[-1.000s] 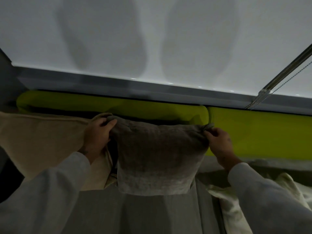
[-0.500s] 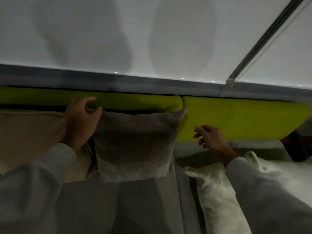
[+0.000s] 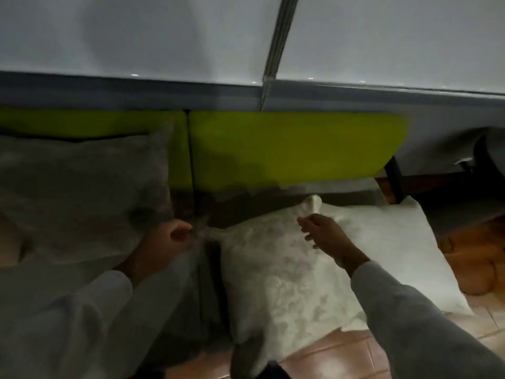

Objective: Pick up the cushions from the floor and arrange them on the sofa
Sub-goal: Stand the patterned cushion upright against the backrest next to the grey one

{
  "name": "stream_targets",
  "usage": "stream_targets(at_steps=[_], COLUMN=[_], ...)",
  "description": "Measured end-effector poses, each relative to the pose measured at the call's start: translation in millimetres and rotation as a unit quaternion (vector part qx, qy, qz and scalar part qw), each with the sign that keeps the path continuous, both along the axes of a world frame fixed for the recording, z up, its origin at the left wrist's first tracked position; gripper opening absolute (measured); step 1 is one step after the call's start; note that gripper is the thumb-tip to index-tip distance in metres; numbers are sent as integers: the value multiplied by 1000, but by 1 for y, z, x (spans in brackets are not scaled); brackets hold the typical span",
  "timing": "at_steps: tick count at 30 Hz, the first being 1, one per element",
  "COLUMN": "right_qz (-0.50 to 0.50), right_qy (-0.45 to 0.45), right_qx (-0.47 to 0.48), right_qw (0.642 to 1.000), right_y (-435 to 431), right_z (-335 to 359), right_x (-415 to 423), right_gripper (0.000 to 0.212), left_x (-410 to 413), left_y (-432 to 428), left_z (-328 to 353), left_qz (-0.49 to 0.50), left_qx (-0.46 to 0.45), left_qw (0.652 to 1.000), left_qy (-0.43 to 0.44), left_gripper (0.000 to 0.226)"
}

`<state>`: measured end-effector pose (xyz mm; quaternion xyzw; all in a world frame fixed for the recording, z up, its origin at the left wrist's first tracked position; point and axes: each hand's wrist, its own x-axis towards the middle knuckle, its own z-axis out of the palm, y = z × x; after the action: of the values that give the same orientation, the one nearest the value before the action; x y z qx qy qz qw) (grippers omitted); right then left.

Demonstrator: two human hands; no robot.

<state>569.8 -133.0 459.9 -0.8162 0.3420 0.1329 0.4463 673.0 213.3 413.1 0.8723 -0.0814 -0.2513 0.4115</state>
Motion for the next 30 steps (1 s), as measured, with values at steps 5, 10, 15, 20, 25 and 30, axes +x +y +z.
stream_targets(at_steps=[5,10,15,20,25,30], right_qz=[28,62,55,54,12,-47], right_qy=[41,97,120,145,151,165], right_qx=[14,29,55,81,136,239], right_qw=[999,993,990,985,979,956], right_y=[-70,-103,-116,-131,-141,-136], right_z=[-22,-42,-68,-91,-109,-113], right_x=[-38,-55,-54,-52,-47,-33], right_gripper=[24,33,58,74,60,107], left_x=[-53,-105,-123,-125,-121,-111], left_y=[-59,-98,-111,-124,-121,-128], left_z=[-26,-36,-49,-75,-91,-90], left_qz=[72,115,177,248,256,247], left_qx=[23,39,10,-36,-132,-183], left_qw=[995,974,956,931,914,876], left_qy=[61,190,235,265,285,371], left_gripper=[29,19,16,42,44,46])
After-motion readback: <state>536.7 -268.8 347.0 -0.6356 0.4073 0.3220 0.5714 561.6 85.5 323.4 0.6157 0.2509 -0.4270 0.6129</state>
